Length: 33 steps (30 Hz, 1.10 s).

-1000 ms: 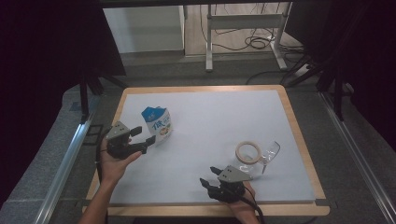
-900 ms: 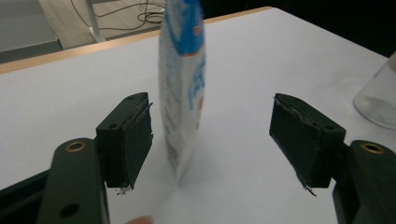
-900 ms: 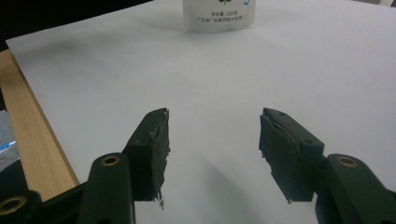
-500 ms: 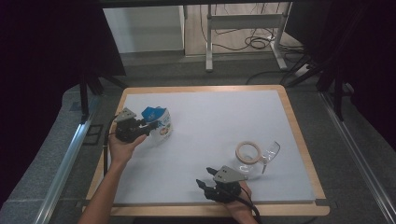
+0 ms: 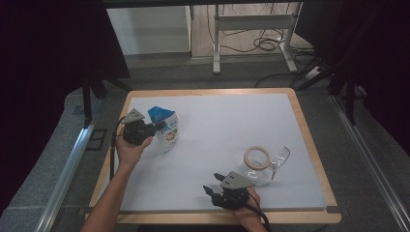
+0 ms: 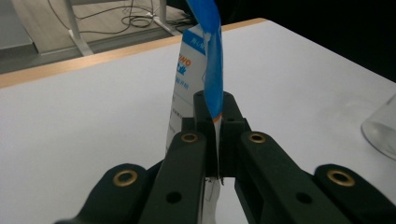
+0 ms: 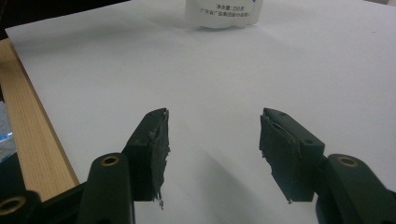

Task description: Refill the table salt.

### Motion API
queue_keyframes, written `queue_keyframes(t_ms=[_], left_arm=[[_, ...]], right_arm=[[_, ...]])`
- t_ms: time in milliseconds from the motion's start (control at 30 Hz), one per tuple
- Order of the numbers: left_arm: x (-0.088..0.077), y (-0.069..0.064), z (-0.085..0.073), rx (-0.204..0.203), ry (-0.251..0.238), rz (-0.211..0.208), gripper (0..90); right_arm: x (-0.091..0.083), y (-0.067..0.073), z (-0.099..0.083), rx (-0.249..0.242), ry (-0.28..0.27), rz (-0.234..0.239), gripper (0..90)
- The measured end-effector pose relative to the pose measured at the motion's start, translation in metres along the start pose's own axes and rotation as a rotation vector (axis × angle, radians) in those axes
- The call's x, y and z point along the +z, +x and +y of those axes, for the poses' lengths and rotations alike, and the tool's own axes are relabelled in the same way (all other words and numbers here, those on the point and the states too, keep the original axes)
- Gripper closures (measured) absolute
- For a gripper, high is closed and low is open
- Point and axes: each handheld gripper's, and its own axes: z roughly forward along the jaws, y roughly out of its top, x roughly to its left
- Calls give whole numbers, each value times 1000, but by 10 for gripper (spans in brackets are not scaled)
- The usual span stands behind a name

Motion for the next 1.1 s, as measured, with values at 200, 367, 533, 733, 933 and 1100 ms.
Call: queue_keyframes(t_ms=[200, 367, 533, 733, 933, 1100], left_arm=[[-17, -22, 17, 42, -17, -59, 900], [-34, -49, 29, 66, -38, -151, 900], [-38, -62, 33, 70, -40, -197, 900], [-33, -76, 33, 81, -22, -237, 900], [-27, -92, 35, 100, -4, -257, 900], [-30, -108, 43, 122, -13, -288, 900]], right_arm=[[3, 1, 5, 4, -13, -28, 367], [7, 3, 16, -12, -24, -54, 346], [15, 2, 23, -23, -22, -68, 334], [27, -6, 26, -4, -7, -99, 310], [38, -11, 32, 4, -9, -148, 275], [44, -11, 36, -21, -20, -196, 221]])
